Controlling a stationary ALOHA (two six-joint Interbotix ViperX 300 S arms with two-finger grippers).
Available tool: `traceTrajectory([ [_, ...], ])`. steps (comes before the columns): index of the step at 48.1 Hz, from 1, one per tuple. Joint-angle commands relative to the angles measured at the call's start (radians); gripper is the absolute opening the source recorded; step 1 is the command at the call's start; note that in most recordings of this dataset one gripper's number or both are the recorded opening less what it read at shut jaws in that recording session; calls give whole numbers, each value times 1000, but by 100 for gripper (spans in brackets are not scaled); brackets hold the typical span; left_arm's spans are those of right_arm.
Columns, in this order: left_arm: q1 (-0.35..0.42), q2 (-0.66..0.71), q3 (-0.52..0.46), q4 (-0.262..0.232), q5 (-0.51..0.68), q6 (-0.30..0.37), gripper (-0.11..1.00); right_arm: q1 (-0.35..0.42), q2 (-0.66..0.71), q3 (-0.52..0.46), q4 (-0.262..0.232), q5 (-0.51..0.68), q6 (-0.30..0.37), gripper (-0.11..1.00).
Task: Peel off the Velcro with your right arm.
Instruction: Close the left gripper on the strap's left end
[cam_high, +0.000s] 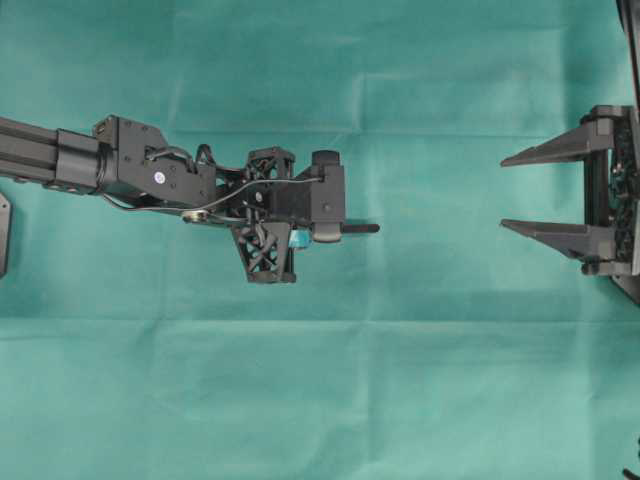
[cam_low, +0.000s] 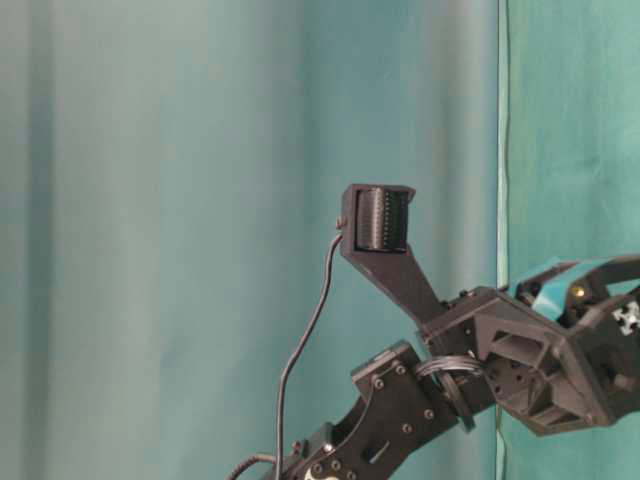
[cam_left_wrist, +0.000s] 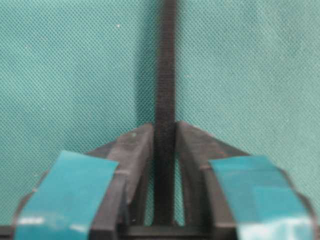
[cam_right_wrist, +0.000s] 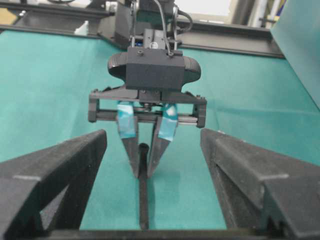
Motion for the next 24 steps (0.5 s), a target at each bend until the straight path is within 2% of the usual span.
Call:
traceTrajectory([
  [1,0,-40,-18,0,-6,2,11,0,5,-9,-2,-9,2,50],
  [24,-9,-109,-11,0,-6,-3,10,0,3,-6,-2,-9,2,50],
])
